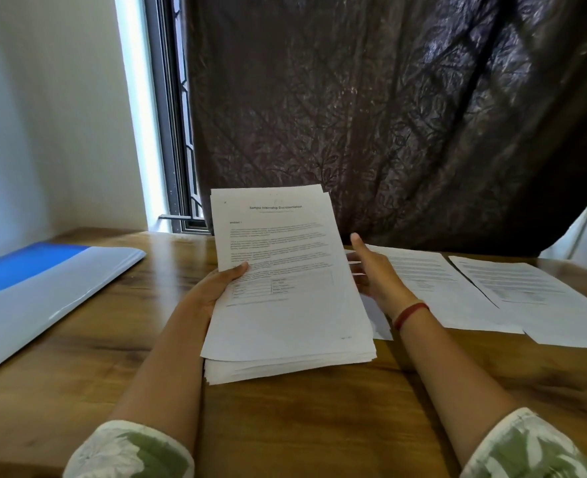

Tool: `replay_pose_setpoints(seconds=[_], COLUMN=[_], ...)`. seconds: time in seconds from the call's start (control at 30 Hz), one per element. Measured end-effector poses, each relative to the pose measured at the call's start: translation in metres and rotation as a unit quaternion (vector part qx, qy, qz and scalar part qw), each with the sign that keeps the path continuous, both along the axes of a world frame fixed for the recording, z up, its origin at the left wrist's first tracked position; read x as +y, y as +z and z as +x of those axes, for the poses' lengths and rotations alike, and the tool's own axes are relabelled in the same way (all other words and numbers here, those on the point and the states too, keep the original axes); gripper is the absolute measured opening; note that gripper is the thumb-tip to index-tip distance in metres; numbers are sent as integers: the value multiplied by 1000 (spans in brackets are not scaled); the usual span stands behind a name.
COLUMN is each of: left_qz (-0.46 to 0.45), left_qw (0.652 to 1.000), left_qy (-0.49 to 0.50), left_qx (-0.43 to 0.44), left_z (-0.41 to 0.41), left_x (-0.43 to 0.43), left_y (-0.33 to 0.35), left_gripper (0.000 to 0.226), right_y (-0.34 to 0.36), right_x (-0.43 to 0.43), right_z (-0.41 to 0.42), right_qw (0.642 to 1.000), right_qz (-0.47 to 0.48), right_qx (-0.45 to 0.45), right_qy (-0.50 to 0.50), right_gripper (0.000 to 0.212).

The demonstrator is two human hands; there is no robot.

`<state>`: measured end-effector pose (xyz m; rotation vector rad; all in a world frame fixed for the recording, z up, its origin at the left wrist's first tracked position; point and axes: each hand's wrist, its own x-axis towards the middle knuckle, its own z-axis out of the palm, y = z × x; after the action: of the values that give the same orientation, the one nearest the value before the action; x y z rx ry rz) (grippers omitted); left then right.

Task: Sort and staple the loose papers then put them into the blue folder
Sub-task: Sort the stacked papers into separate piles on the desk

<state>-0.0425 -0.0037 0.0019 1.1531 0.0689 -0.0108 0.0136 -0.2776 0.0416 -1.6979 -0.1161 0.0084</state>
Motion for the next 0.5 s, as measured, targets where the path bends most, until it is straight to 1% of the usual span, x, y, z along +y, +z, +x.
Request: replay_pose_setpoints(seconds=[0.07, 0.1, 0.17, 0.2, 0.27, 0.33, 0.37, 0.43, 0.5], left_qz=[1, -1, -5, -5, -3, -7, -12, -11, -12], left_qw=[1000, 1000, 1000, 1000, 1000, 1000, 1000, 1000, 1000], left_qy=[8, 12, 13, 12, 11, 12, 13, 8, 2], left_qx=[0, 1, -1, -1, 5, 10, 9, -4, -10], left_z=[1, 0, 1, 2, 3, 4, 5, 6, 8], left_x=[-3, -4, -3, -3, -4, -4, -3, 1, 4], left_y=[1, 1, 2, 1, 1, 1, 0, -2, -4], left_gripper=[26, 23, 24, 27, 28, 21, 21, 30, 41], right_y=[-1, -4, -9, -10, -13, -13, -12, -10, -7], right_x=[6, 8, 12, 13, 14, 15, 16, 16, 13], right_z=[-7, -8, -10, -12, -11, -11, -11, -9, -8], right_qw=[997, 998, 999, 1000, 1000, 999, 998, 998, 998], right_qz=[3, 0, 0, 6, 24, 16, 10, -5, -28], right_qx=[10, 1, -11, -11, -15, -32, -41, -50, -49], right_qy=[70, 70, 33, 15, -10, -36, -44, -44, -35], right_gripper=[46, 40, 26, 23, 24, 26, 23, 18, 21])
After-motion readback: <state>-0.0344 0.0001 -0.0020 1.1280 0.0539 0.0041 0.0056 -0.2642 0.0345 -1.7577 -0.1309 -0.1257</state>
